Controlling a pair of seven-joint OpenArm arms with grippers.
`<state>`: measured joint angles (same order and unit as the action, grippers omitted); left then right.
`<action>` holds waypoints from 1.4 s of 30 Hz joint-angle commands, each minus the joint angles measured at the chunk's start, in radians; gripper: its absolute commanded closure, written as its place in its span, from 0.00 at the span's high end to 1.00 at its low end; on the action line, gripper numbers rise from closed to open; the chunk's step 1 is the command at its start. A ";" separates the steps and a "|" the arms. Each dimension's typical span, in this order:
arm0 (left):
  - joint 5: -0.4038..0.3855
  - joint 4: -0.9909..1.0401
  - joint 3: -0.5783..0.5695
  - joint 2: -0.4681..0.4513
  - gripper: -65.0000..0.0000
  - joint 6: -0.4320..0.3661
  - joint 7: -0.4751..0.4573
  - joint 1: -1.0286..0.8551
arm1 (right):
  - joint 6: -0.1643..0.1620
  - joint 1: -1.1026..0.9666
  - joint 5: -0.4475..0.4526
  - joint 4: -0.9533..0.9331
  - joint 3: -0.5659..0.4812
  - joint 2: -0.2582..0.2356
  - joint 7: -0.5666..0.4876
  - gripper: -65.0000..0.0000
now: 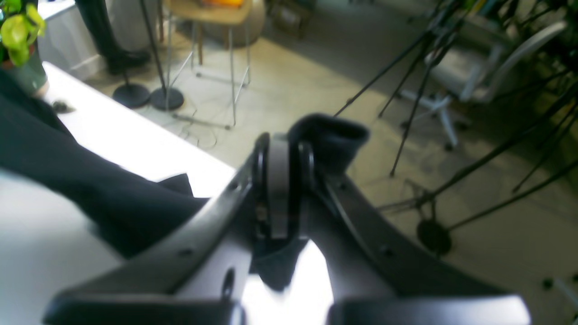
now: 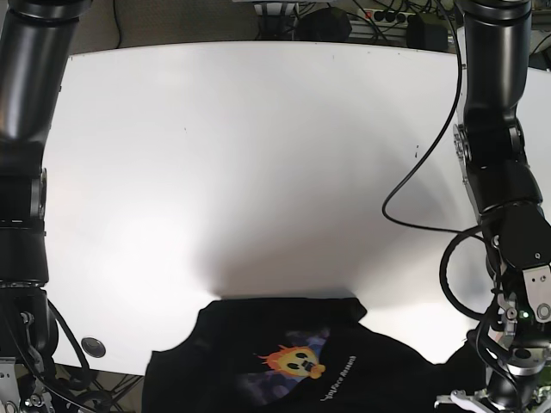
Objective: Fold the T-shirt properly
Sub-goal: 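Swing the held shirt across the table, laying it flat between grippers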
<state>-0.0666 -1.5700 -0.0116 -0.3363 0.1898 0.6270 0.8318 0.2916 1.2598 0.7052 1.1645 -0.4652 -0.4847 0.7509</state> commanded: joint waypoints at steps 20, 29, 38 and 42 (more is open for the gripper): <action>0.001 -0.313 0.003 -0.001 0.00 0.213 -0.028 -0.578 | 0.001 -0.590 0.009 0.355 0.491 -0.002 0.092 0.03; 0.001 -0.359 0.022 -0.007 0.00 0.218 -0.028 -0.810 | 0.001 -0.935 0.009 0.543 0.650 0.005 0.092 0.03; 0.001 -0.372 0.124 -0.005 0.00 0.276 -0.028 -1.014 | 0.008 -1.242 0.003 0.636 0.830 0.085 0.086 0.03; 0.003 -0.372 0.172 -0.007 0.00 0.353 -0.028 -1.067 | 0.010 -1.337 0.001 0.639 0.840 0.117 0.083 0.03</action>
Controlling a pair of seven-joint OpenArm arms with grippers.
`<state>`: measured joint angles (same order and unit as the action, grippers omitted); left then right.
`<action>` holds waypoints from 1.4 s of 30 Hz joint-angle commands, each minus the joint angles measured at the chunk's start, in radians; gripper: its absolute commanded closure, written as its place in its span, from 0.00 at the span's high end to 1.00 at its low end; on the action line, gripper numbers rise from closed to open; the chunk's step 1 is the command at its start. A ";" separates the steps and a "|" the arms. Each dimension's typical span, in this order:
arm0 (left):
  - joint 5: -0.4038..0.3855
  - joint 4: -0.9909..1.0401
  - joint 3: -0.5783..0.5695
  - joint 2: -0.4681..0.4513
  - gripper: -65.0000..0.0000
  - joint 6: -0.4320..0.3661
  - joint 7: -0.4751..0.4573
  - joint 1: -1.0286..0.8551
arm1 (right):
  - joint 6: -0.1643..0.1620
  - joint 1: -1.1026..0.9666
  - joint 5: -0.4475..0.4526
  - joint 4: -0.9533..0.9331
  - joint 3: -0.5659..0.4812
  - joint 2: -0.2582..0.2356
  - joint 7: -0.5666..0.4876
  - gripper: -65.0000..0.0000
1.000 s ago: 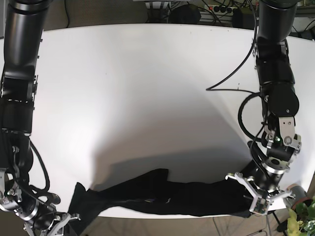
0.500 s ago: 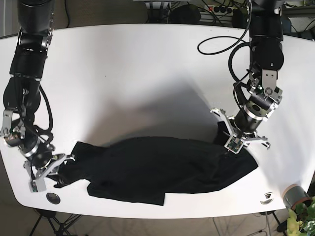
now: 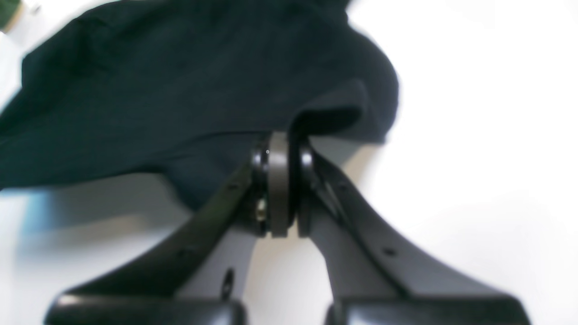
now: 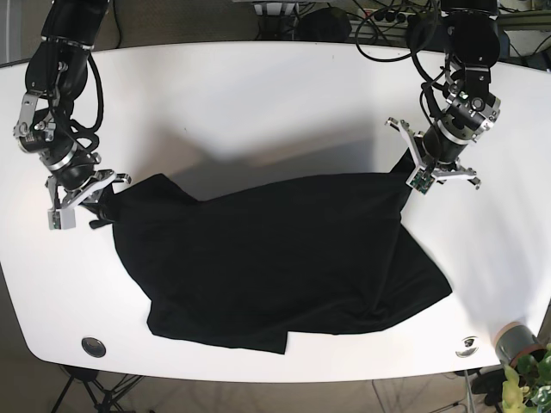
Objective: Fold the T-shirt properly
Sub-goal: 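Swing the held shirt across the table, laying it flat between grippers, then pull both held corners apart to stretch the shirt flat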
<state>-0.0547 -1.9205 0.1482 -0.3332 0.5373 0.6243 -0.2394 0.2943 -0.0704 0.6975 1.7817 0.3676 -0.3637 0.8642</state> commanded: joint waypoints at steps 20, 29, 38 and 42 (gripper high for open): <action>-0.007 -0.067 0.098 -0.166 0.00 0.060 -0.024 -0.358 | 0.007 -0.377 0.017 0.177 0.140 0.136 -0.041 0.03; 0.036 -0.060 0.153 -0.165 0.00 0.089 -0.024 -0.561 | 0.009 -0.529 0.017 0.231 0.179 0.168 -0.043 0.03; 0.220 -0.058 0.152 -0.159 0.00 0.161 -0.024 -0.601 | 0.029 -0.563 0.017 0.234 0.181 0.193 -0.043 0.03; 0.215 -0.058 0.176 -0.157 0.00 0.161 -0.027 -0.596 | 0.065 -0.567 0.017 0.234 0.181 0.196 -0.043 0.03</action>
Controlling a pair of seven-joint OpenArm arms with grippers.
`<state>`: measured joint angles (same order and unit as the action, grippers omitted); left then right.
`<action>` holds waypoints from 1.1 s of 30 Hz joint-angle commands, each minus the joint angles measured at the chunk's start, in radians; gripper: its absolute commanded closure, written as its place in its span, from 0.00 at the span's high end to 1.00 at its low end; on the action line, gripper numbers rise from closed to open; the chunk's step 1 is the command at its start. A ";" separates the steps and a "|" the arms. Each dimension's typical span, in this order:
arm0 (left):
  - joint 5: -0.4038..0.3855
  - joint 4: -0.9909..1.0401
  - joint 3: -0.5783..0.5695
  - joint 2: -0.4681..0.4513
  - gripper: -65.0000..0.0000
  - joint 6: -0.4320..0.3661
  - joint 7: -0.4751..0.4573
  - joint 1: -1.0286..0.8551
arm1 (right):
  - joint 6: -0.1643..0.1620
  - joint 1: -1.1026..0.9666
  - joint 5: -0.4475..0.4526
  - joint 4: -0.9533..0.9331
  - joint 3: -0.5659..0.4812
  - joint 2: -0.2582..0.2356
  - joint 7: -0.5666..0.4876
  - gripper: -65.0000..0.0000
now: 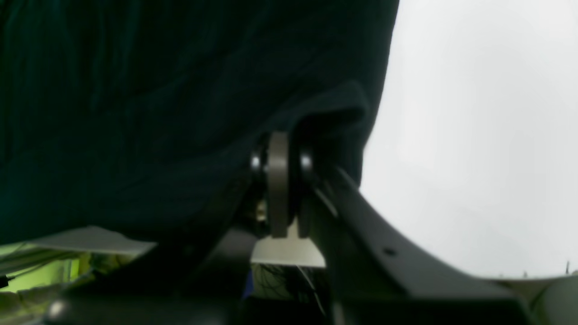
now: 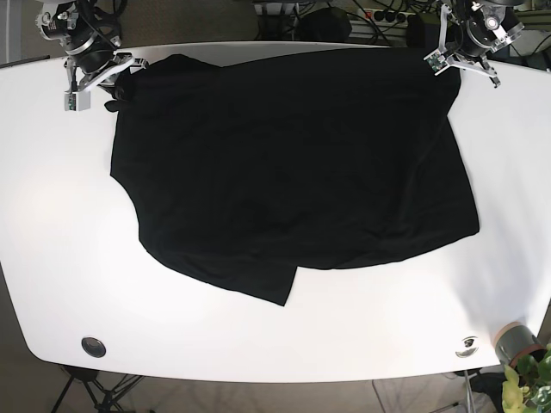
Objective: Fold the T-shirt properly
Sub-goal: 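Pull both held corners apart to stretch the shirt flat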
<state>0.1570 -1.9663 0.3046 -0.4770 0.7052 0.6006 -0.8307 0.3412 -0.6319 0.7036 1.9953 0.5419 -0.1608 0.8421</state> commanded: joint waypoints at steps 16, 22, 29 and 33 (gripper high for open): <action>-0.055 0.005 0.055 0.050 0.00 -0.007 -0.001 -0.048 | 0.055 -0.052 0.009 0.022 0.062 0.048 -0.020 0.03; -0.061 -0.003 0.126 0.056 0.00 -0.007 -0.006 -0.083 | 0.068 -0.050 0.009 0.022 0.065 0.050 -0.019 0.03; -0.061 -0.011 0.129 0.085 0.00 -0.007 -0.006 -0.014 | 0.068 -0.032 0.011 0.022 0.065 0.050 -0.020 0.03; -0.061 -0.014 0.130 0.125 0.00 -0.007 -0.006 0.040 | 0.071 -0.019 0.011 0.022 0.063 0.054 -0.020 0.03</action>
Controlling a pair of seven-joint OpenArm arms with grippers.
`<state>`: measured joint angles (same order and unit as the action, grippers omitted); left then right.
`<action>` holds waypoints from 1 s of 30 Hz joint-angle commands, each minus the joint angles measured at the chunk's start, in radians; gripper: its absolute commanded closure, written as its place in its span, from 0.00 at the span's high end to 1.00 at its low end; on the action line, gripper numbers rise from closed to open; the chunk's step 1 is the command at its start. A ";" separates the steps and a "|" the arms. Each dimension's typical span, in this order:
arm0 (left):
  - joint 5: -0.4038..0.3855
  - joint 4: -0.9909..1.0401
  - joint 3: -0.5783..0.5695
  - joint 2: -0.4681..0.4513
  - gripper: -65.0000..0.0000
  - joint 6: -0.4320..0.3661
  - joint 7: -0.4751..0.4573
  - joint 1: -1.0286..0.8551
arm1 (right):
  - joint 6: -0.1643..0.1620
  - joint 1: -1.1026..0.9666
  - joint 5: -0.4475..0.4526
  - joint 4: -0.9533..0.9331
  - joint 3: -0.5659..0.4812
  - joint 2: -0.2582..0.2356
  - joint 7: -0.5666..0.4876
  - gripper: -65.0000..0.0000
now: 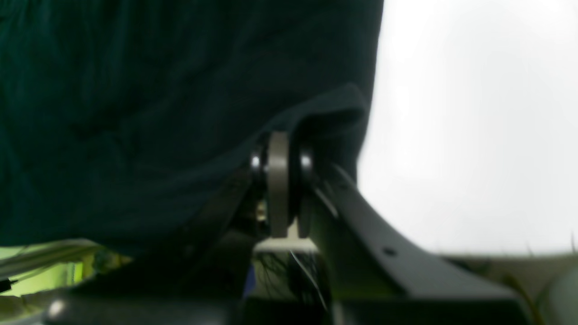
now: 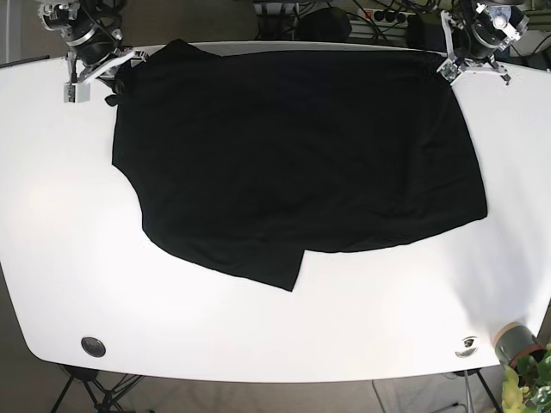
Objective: Fold the T-shirt properly
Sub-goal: 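Pull both held corners apart to stretch the shirt flat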
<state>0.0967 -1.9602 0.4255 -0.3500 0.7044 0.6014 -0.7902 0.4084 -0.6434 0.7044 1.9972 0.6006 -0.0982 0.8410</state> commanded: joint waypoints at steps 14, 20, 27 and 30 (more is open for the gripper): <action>-0.001 -0.032 0.009 0.032 0.00 -0.006 -0.005 0.079 | 0.048 0.104 0.010 0.014 0.005 -0.008 -0.012 0.03; -0.001 -0.032 0.098 0.029 0.00 -0.006 -0.005 0.056 | 0.048 0.110 0.010 0.014 0.005 -0.015 -0.012 0.03; -0.001 -0.032 0.172 0.035 0.00 -0.006 -0.004 0.236 | 0.047 0.205 0.002 0.012 -0.001 -0.011 -0.010 0.03; -0.001 -0.032 0.163 0.044 0.00 -0.006 -0.004 0.323 | 0.039 0.267 0.001 0.012 -0.028 -0.016 0.013 0.03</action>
<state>0.0887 -1.9739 0.5819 -0.2966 0.7105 0.6010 -0.4904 0.4431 -0.3973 0.6968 1.9942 0.5793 -0.1017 0.8589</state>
